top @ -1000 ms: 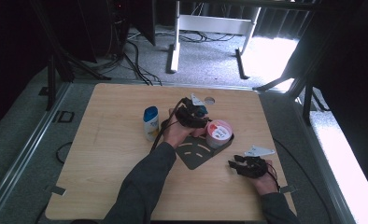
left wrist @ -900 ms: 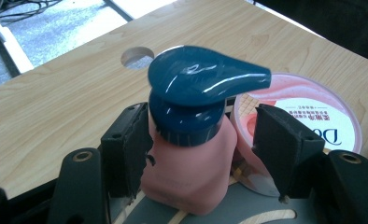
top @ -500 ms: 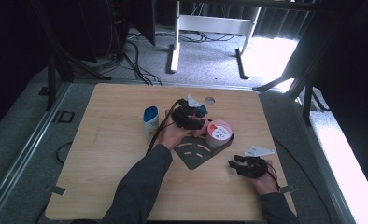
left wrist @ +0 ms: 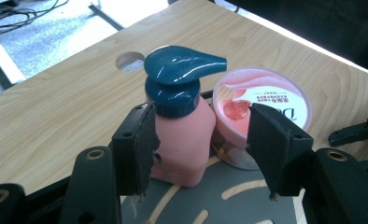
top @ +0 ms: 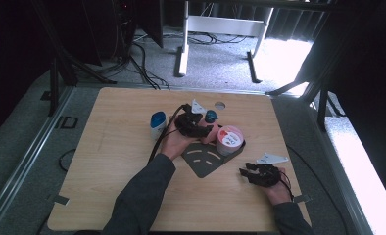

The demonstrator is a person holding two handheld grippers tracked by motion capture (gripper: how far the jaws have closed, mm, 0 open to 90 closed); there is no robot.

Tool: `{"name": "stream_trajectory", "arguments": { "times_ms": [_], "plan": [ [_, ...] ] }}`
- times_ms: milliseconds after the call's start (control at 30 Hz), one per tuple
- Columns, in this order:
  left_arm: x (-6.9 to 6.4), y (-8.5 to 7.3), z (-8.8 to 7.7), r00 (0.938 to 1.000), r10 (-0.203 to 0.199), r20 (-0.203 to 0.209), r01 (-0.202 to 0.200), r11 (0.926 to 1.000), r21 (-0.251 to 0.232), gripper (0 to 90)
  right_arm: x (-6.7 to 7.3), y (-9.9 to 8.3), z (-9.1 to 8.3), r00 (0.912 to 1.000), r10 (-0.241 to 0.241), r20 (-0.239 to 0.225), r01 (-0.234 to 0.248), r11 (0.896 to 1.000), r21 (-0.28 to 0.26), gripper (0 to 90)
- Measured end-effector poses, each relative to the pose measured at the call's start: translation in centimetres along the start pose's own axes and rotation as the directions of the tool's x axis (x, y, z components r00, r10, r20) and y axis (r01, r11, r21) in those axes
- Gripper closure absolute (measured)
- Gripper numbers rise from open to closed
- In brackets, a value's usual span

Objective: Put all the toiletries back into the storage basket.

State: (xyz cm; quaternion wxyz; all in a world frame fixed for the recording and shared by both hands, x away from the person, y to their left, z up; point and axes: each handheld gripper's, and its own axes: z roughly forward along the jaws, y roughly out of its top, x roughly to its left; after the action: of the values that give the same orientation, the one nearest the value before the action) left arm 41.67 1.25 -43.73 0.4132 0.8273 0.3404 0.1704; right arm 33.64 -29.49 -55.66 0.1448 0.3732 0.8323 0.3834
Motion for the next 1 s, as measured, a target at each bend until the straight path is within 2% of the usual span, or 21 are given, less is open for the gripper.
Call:
{"name": "stream_trajectory", "arguments": {
  "times_ms": [267,867,1000],
  "plan": [
    [0.2,-0.8,-1.0,0.9998,0.004,0.02,-0.005,0.9998,0.017,44.2,0.0,0.0,0.0,1.0,0.004,-0.001,-0.004,1.0,0.0,57.9],
    [0.5,-2.3,-2.9,0.9995,0.006,0.03,-0.007,0.9985,0.055,46.8,0.0,0.0,0.0,1.0,0.003,-0.001,-0.003,1.0,-0.001,57.7],
    [0.5,-2.5,-3.3,0.9992,0.019,0.036,-0.022,0.9978,0.062,47.5,0.0,0.0,0.0,1.0,0.002,-0.001,-0.002,1.0,0.0,57.7]
  ]
}}
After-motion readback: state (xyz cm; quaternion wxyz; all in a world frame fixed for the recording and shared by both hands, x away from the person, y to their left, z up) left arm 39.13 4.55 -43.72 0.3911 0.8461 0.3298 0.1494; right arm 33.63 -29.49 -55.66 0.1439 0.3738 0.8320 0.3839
